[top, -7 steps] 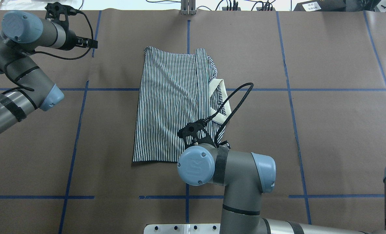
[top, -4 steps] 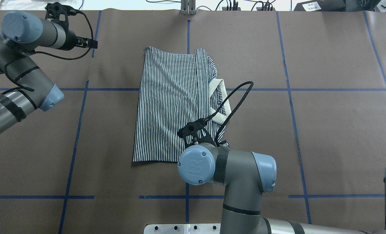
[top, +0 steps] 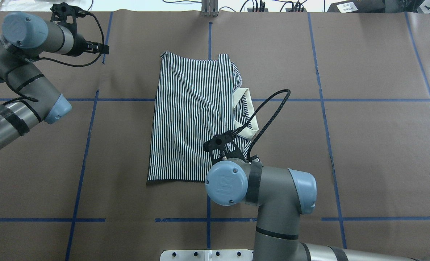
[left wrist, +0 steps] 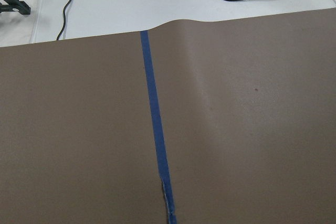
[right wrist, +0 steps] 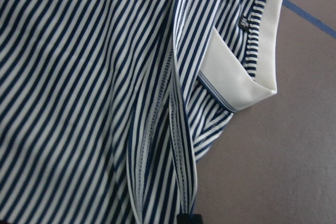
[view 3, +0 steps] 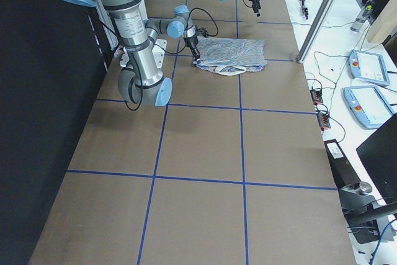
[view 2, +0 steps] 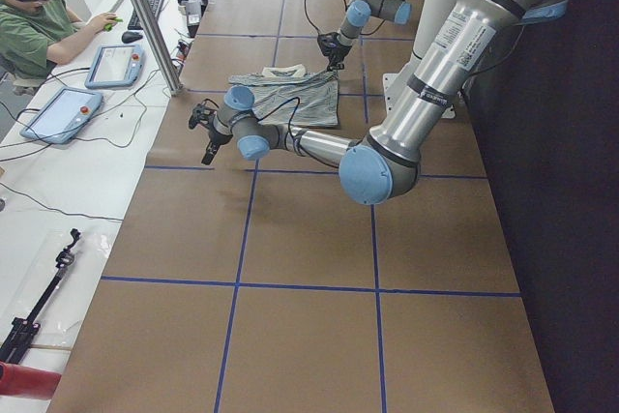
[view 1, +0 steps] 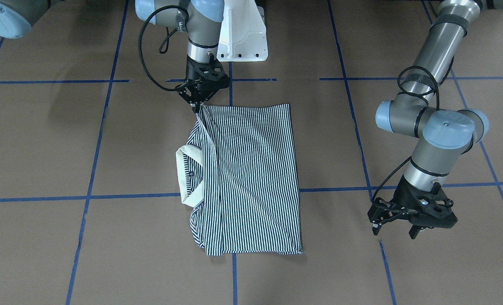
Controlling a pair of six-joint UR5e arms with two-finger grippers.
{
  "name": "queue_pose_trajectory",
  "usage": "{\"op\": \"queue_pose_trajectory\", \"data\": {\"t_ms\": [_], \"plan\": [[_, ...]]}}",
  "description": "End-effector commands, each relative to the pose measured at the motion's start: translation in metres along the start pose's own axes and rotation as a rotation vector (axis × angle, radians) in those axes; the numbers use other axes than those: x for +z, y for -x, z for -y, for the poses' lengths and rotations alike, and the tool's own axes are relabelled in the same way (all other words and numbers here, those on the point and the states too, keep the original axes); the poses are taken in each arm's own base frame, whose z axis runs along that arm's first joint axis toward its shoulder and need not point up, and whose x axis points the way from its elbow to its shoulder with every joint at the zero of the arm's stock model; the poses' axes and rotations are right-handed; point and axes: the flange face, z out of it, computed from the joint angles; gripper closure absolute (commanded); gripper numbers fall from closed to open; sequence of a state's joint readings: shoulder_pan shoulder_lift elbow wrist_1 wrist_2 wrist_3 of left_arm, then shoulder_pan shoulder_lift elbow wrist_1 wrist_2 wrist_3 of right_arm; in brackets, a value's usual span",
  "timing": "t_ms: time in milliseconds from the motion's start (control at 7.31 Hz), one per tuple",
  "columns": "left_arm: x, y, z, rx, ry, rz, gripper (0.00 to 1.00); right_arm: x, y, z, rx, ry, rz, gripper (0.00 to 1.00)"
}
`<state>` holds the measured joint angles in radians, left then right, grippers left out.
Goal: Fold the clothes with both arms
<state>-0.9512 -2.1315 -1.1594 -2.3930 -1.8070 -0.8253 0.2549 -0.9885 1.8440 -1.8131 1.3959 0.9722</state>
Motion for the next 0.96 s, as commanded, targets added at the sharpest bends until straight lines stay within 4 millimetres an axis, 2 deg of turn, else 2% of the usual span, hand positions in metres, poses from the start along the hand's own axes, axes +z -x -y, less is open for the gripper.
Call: {"op": "queue_pose_trajectory", "data": {"t_ms": [0,137,274,410,821], "plan": [[0.0,0.0,0.0,0.0,0.0,0.0,0.0,0.003,-0.022,-0.016,0.018,0.006,-0.008,1.0],[0.001,0.001,-0.001,-0.001,0.002,0.003,0.0,0.004,-0.019,-0.018,0.014,0.009,-0.009,1.0],[0.001,0.001,-0.001,-0.001,0.002,0.003,0.0,0.011,-0.021,-0.025,0.008,0.019,-0.02,0.67],[0.001,0.001,-0.001,-0.001,0.002,0.003,0.0,0.01,-0.022,-0.025,0.011,0.011,-0.021,0.01],[0.001,0.001,-0.001,-0.001,0.002,0.003,0.0,-0.01,-0.019,0.003,0.023,-0.032,0.01,0.0]]}}
